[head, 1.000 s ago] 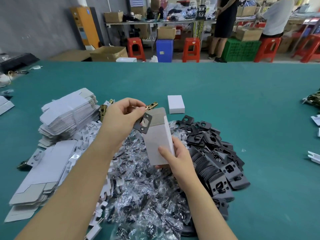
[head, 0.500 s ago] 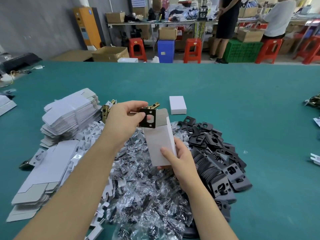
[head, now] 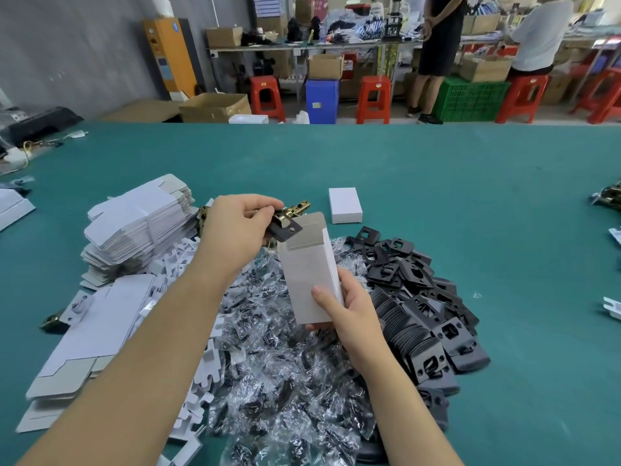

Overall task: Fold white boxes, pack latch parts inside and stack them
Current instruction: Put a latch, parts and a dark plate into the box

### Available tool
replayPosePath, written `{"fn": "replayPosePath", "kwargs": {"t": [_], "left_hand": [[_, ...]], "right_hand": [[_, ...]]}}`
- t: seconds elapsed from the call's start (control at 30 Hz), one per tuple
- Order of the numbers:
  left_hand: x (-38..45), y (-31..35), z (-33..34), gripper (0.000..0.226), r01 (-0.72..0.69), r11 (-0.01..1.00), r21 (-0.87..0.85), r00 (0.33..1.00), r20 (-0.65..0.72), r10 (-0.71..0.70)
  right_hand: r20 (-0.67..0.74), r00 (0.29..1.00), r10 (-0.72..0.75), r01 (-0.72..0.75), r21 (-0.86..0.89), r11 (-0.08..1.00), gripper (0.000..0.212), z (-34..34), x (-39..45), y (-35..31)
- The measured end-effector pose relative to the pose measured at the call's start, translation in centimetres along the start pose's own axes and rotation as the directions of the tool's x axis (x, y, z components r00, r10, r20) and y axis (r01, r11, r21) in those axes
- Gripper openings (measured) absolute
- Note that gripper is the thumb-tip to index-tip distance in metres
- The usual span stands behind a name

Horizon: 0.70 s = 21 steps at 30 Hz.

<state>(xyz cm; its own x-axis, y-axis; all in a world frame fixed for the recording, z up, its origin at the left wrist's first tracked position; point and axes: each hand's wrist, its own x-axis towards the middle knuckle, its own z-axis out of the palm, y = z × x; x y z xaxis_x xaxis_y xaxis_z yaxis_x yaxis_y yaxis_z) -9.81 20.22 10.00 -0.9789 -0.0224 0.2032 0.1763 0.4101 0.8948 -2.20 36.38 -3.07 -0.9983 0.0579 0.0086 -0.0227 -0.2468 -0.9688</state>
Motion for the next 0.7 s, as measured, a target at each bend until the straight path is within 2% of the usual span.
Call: {"fn": "replayPosePath", "kwargs": {"t": [0.13,0.2,0.43,0.53,0.63,0.7], "left_hand": [[0.0,-0.7,0.5,0.031,0.061,0.988,-0.142,0.997,0.049,-0.054],[0.0,-0.9,0.8,0.029,0.051,0.988,-0.145,0.998,0.053,-0.043],[0.1,-0.5,1.2,0.039,0.031,1.000,0.008,0.998,0.047,-0.031],[0.0,-0.3,1.7,0.038,-0.075,0.993,0.094,0.997,-0.011,0.077],[-0.5,0.2,2.6,0.038,-0.163,0.953,0.256,0.974,-0.111,0.196],[-1.1,0.3,3.1,0.039,-0.217,0.920,0.327,0.961,-0.093,0.259]], "right_hand": [[-0.001,1.000,-0.001,0.001,0.005,1.000,0.039,0.0,0.0,0.0],[-0.003,1.000,0.003,-0.003,0.003,1.000,0.039,0.1,0.0,0.0],[0.000,1.000,-0.006,0.006,0.000,1.000,0.036,0.0,0.0,0.0],[-0.003,1.000,-0.007,0.007,-0.018,1.000,0.035,0.1,0.1,0.2],[-0.003,1.000,-0.015,0.015,-0.037,0.999,0.036,0.1,0.1,0.3],[-0.003,1.000,-0.011,0.011,-0.025,1.000,0.033,0.0,0.2,0.3]]}}
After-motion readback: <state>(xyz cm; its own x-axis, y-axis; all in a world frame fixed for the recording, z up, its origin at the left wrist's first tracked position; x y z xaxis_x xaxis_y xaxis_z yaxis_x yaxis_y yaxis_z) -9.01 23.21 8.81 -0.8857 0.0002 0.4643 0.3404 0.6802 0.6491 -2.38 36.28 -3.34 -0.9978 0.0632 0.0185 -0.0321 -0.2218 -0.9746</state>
